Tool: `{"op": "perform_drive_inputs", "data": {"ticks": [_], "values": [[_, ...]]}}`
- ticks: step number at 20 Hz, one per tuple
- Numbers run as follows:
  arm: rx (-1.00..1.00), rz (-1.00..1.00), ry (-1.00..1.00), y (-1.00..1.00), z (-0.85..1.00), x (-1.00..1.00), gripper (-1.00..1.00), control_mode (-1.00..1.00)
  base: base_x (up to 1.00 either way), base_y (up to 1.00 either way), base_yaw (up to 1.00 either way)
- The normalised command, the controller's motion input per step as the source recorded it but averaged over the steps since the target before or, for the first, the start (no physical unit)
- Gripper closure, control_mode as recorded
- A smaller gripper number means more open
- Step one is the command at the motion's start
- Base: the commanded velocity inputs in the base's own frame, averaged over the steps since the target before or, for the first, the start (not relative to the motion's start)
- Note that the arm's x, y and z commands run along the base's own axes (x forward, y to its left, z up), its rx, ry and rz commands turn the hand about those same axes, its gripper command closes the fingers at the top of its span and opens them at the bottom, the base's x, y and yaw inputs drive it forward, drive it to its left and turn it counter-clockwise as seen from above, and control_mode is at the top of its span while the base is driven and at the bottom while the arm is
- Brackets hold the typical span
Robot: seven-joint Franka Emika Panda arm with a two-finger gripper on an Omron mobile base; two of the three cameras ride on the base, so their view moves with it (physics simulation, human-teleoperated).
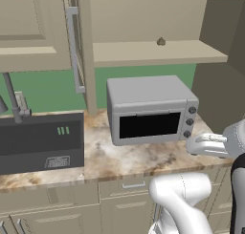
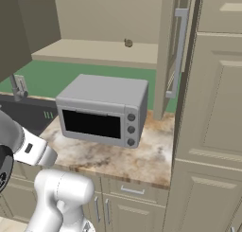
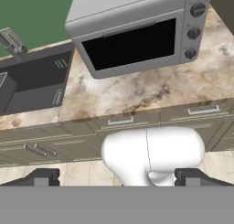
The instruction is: Pick the avocado and bread from the counter and place them on the plate. Then pick the jam from the cabinet and place it next to the plate. Lastly close the cabinet door.
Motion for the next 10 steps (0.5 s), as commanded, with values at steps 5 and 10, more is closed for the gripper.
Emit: {"op": "perform_drive_inputs", "data": {"ticks": [5, 10], "values": [[0.0, 0.0, 0.0, 0.0, 0.0, 0.0, -1.0, 1.0, 0.19, -0.21, 0.0], [0.0, 0.0, 0.0, -0.2, 0.0, 0.05, -1.0, -1.0, 0.0, 0.0, 0.0]]}}
